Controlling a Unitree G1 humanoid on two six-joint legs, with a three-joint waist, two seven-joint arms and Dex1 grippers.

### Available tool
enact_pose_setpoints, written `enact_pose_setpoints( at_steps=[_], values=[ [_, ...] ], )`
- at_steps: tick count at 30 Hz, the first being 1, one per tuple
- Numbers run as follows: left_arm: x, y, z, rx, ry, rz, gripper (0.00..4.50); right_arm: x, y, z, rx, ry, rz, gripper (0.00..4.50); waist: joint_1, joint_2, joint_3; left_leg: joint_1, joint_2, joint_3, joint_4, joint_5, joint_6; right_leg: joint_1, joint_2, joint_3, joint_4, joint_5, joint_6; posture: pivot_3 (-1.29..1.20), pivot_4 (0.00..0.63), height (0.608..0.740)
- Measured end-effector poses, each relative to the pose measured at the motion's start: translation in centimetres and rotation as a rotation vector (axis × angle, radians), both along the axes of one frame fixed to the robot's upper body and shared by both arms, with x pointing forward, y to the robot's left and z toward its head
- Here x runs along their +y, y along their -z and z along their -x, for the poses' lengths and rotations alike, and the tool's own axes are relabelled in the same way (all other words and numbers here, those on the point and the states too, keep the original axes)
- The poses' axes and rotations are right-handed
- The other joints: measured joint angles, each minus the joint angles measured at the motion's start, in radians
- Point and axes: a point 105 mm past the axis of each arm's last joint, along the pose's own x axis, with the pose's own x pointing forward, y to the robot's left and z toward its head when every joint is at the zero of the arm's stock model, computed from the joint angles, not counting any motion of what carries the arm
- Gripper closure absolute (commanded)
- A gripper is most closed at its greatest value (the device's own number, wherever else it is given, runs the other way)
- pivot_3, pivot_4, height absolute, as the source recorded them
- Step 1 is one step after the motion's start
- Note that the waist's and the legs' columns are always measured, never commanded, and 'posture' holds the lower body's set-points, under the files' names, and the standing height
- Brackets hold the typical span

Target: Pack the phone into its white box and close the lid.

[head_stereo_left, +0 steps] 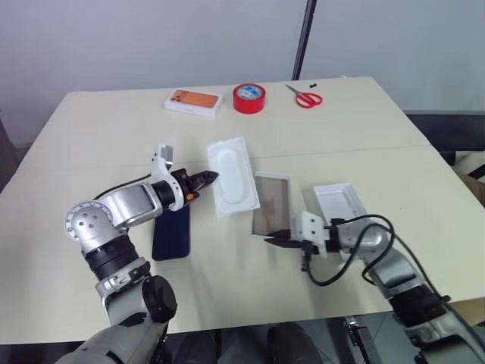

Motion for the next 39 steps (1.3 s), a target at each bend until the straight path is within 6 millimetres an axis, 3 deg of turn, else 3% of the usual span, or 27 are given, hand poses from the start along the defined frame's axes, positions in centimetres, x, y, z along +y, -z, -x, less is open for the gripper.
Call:
enact_pose_setpoints(
  at_steps=[3,7,14,22,27,32,38,39],
  values=[
    [-0.1,0.6,0.2,0.014,0.040,-0.049,4.50,0.3,-0.5,-0.5,-0.006,0.000,-0.003,3.21,0.003,0.000,0.000,0.000,0.000,0.000,0.000,0.000,0.000,0.000,-0.001,0.000,0.000,0.000,0.000,0.00,0.150,0.740],
    [-0.6,1.4,0.7,0.033,0.091,-0.070,4.50,0.1,-0.9,-0.5,-0.014,-0.005,-0.001,1.33,0.006,0.000,0.000,-0.001,0.000,-0.001,0.000,0.000,0.000,0.000,-0.001,0.000,0.000,0.000,0.000,0.00,0.150,0.740],
    [-2.3,2.3,0.9,0.044,0.143,-0.085,4.50,-3.7,-2.6,0.0,-0.022,0.069,0.038,1.33,0.004,0.000,0.000,-0.001,0.000,0.000,0.000,0.000,0.000,0.000,-0.001,0.000,0.000,0.000,0.000,0.00,0.150,0.740],
    [-3.6,3.2,-0.1,0.060,0.128,-0.086,4.50,-9.3,-5.7,-1.3,-0.056,0.320,-0.069,1.33,0.005,-0.001,0.000,-0.001,-0.002,0.000,-0.001,0.000,0.000,0.000,-0.001,0.000,-0.001,0.000,0.000,0.00,0.150,0.740],
    [-4.3,3.0,-0.6,0.044,0.134,-0.073,2.68,-10.4,-5.7,-1.5,-0.042,0.395,-0.113,1.29,0.005,-0.001,0.000,-0.001,-0.001,0.000,-0.001,0.000,0.000,0.000,-0.001,0.000,-0.001,0.000,0.000,0.00,0.150,0.740],
    [-5.6,1.8,-0.7,0.010,0.168,-0.038,0.22,-9.7,-6.0,-1.8,-0.055,0.402,-0.149,1.29,0.004,-0.001,0.001,-0.001,-0.002,0.000,-0.001,0.000,0.000,0.000,-0.001,0.000,-0.001,0.000,0.000,0.00,0.150,0.740],
    [-4.2,0.7,-0.4,-0.068,0.183,-0.086,0.22,-7.3,-7.5,-3.1,-0.075,0.398,-0.271,1.29,-0.004,-0.001,0.001,-0.001,0.000,0.000,-0.002,0.000,0.000,-0.002,0.001,0.001,0.000,0.000,0.000,0.00,0.150,0.740],
    [-3.8,0.2,-0.4,-0.104,0.186,-0.112,0.18,-6.9,-7.7,-3.2,-0.070,0.396,-0.298,1.56,-0.003,-0.001,0.001,-0.001,0.000,0.000,-0.002,0.000,-0.001,-0.002,0.001,0.001,0.000,0.000,0.000,0.00,0.150,0.740]
  ],
)
